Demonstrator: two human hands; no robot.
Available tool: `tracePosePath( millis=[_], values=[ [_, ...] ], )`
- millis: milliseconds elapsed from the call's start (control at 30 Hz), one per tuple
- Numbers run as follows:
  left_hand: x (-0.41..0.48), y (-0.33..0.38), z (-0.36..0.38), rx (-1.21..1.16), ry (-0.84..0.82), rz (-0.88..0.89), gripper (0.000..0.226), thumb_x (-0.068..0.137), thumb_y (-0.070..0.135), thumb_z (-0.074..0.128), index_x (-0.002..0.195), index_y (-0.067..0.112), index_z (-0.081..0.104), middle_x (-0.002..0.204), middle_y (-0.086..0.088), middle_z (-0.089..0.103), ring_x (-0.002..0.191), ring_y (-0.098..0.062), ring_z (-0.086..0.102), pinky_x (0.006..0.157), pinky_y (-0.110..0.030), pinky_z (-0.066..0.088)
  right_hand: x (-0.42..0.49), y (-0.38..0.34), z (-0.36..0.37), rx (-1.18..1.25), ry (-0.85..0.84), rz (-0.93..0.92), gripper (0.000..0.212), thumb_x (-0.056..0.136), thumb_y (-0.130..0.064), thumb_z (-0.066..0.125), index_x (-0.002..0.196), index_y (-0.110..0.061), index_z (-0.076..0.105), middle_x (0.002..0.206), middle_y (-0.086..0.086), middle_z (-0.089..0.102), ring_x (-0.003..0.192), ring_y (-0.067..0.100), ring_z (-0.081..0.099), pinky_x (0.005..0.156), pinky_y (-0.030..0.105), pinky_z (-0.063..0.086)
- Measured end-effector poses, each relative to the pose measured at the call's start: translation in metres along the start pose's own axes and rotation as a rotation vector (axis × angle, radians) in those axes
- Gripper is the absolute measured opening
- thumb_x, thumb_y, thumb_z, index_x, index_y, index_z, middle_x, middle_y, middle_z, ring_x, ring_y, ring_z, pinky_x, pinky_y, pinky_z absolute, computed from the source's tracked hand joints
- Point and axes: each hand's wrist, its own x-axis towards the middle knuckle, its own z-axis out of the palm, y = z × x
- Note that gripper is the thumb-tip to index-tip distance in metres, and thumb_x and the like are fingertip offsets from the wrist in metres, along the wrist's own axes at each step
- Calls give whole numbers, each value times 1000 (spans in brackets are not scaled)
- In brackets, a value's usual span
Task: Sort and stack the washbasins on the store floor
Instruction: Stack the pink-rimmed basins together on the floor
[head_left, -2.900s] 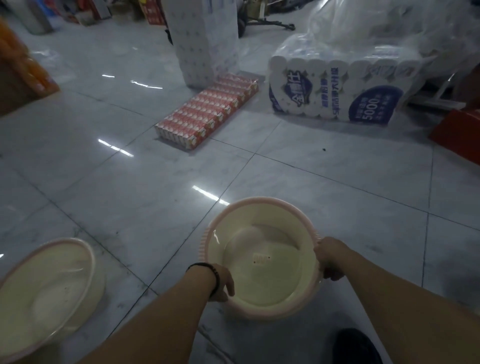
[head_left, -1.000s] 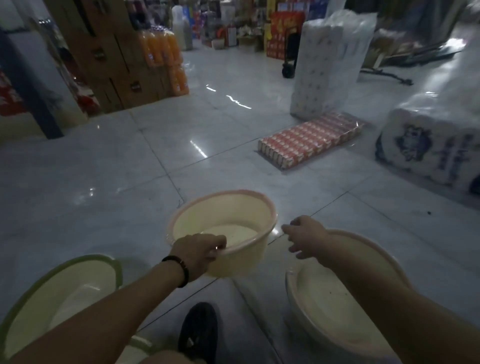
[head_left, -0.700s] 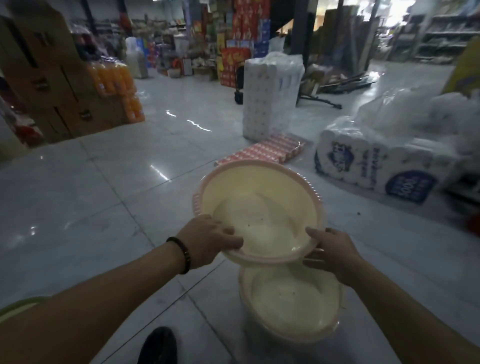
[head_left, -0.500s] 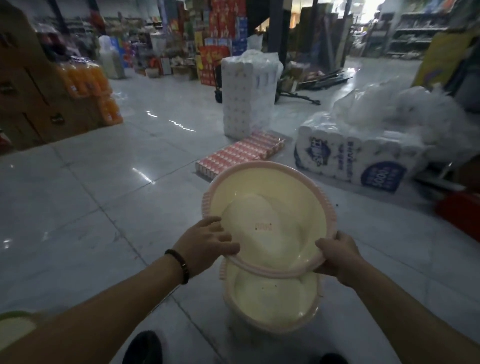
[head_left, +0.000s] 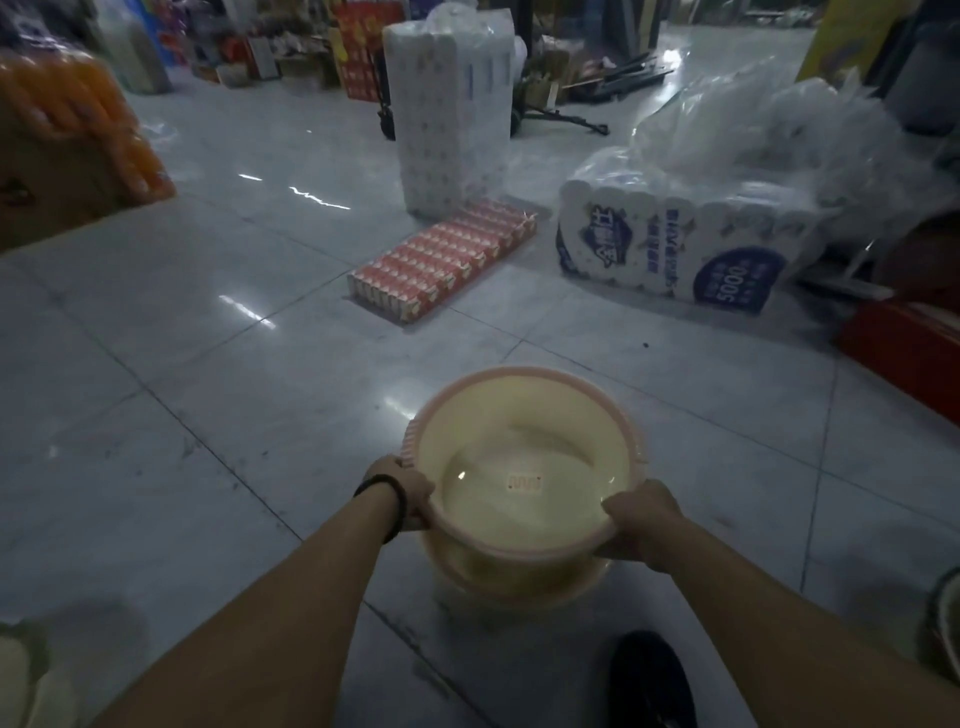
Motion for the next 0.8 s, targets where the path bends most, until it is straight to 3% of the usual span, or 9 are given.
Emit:
tracePosePath(
  millis=[100,200,233,367,467,567,667,733,800],
  values=[
    [24,-15,18,19,12,-115,40,95,-2,59,133,8,56,131,-19,60,106,-44,64,59,-57,63,9,9,2,-106,-39,71,19,100,-3,57,119,0,53,106,28,64,92,48,75,72,63,65],
    [48,-28,31,236,192,-48,52,95,11,57,147,13,52,140,-18,58,120,-40,61,94,-46,59,19,16,4,-170,-133,166,19,103,-8,51,121,-3,55,107,28,71,91,41,78,84,55,64],
    [54,-31,35,280,220,-28,49,97,13,55,146,13,53,140,-18,58,121,-38,60,99,-42,56,23,17,5,-202,-165,183,22,103,-10,50,124,-4,54,109,27,72,89,39,78,84,51,64],
    [78,-40,47,193,244,-140,39,99,12,51,138,10,55,133,-22,57,111,-47,62,83,-66,58,32,20,19,-309,-192,228,27,102,-17,46,123,-3,53,100,21,63,78,34,61,81,48,60],
    [98,-46,52,247,292,-147,34,98,13,55,131,9,59,124,-23,62,108,-46,64,86,-63,59,37,20,30,-393,-204,306,42,101,-25,46,127,8,52,107,25,58,86,40,68,85,59,62],
    [109,-52,54,354,303,-144,28,99,13,56,126,6,61,105,-22,63,100,-42,66,89,-56,60,44,17,41,-387,-106,299,71,104,-30,48,161,-3,17,97,26,54,88,45,67,77,58,63],
    [113,-58,56,339,345,-156,16,102,18,54,114,8,61,75,-11,45,71,-32,55,85,-56,61,49,18,46,-289,-20,247,91,105,-24,48,166,-24,-20,113,25,56,88,40,62,75,58,62],
    [112,-60,59,334,339,-156,18,102,18,54,119,10,57,84,-12,50,73,-33,55,85,-57,60,50,19,48,-279,-18,256,90,105,-22,45,165,-28,-22,120,24,55,88,39,62,72,53,60],
    [113,-60,61,333,313,-166,28,102,16,54,129,9,50,110,-20,60,96,-41,63,87,-59,59,51,16,53,-244,4,263,94,102,-19,49,166,-22,-19,141,24,49,100,42,61,77,51,60]
  ],
)
